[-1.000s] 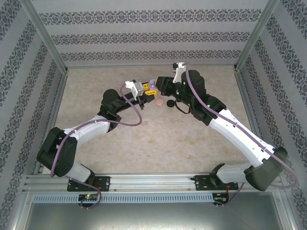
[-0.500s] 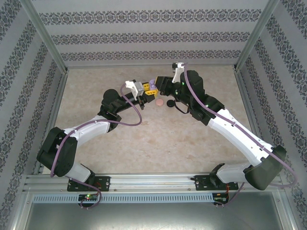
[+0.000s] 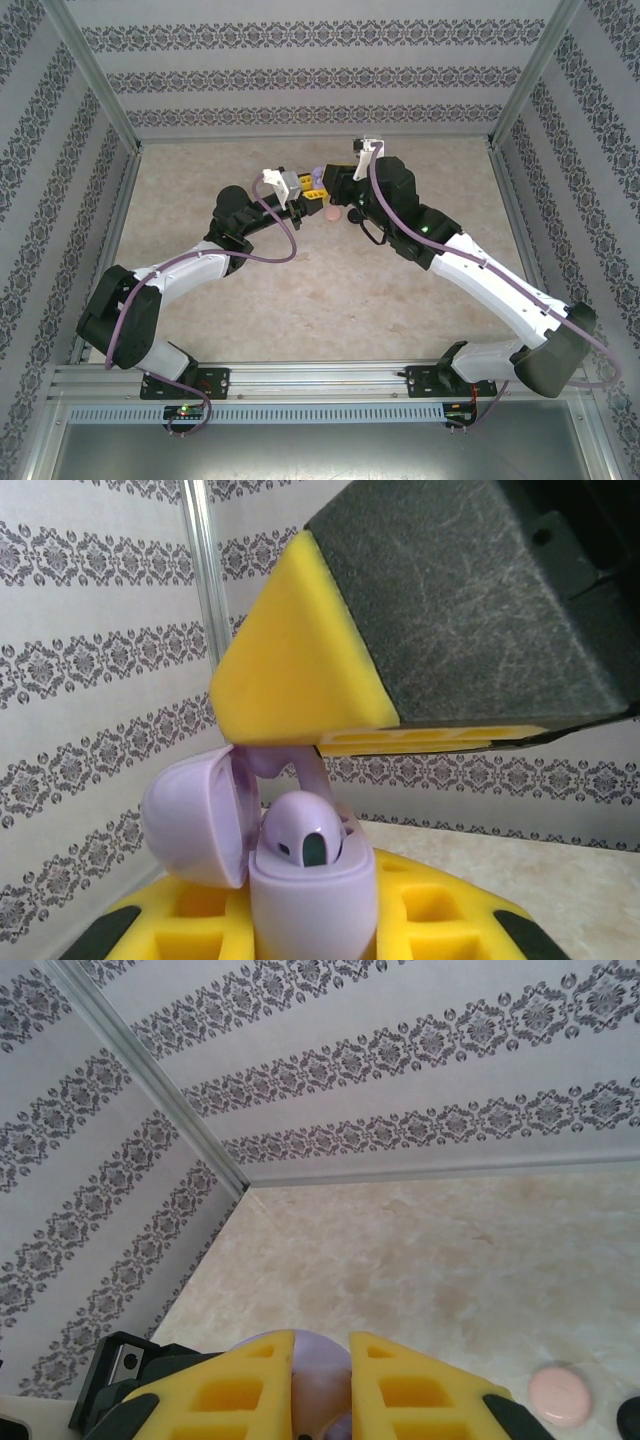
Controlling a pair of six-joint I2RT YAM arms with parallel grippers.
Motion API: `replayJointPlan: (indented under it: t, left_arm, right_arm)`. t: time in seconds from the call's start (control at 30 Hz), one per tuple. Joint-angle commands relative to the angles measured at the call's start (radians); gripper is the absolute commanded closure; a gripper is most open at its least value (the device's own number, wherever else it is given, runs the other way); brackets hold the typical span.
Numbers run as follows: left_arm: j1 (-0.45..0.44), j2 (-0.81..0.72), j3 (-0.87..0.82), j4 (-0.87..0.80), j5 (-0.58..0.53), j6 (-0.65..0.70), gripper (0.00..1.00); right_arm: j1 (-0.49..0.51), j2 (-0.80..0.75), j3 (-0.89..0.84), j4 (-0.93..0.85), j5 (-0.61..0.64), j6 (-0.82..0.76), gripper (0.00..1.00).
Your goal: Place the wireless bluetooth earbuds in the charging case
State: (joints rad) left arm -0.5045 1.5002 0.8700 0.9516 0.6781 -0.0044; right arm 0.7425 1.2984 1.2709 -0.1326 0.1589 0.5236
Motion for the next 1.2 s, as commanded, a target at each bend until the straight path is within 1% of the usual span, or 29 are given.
replayJointPlan:
  t: [0.0,0.1,0.33,0.47,0.6,0.77,0.9,1.03,1.1,1.17]
  left_arm:
    - [-0.020,-0.021,0.037,0.062,0.007,0.005,1.00]
    - [-0.020,-0.018,0.035,0.062,0.004,0.006,1.00]
    - [-0.023,-0.008,0.034,0.068,0.004,0.002,1.00]
    - [-0.026,0.000,0.033,0.069,0.003,0.000,1.00]
    - [-0.028,0.004,0.029,0.075,0.002,-0.003,1.00]
    - [-0.028,0.013,0.025,0.084,-0.001,-0.010,1.00]
    - [-0.030,0.020,0.021,0.090,0.001,-0.015,1.00]
    - [-0.029,0.021,0.011,0.083,0.011,-0.017,1.00]
    - [-0.030,0.019,0.009,0.059,0.029,-0.011,1.00]
    - [-0.029,0.018,0.009,0.029,0.046,-0.007,1.00]
  right_arm:
    - [0.033,0.004,-0.027,-0.056,-0.017,-0.025,0.82]
    - [0.035,0.011,-0.010,-0.066,-0.018,-0.027,0.79]
    - [0.035,0.023,0.052,-0.078,-0.012,-0.019,0.65]
    - [0.035,0.039,0.092,-0.082,-0.021,-0.014,0.53]
    - [0.024,0.035,0.112,-0.081,-0.016,0.003,0.36]
    - [-0.028,-0.034,0.112,-0.089,-0.047,0.042,0.27]
    - [-0.089,-0.102,0.091,-0.114,-0.098,0.084,0.25]
    - [-0.168,-0.108,0.089,-0.167,-0.181,0.117,0.27]
    - [-0.215,-0.073,0.115,-0.211,-0.263,0.128,0.34]
    - [-0.245,-0.024,0.145,-0.254,-0.334,0.124,0.44]
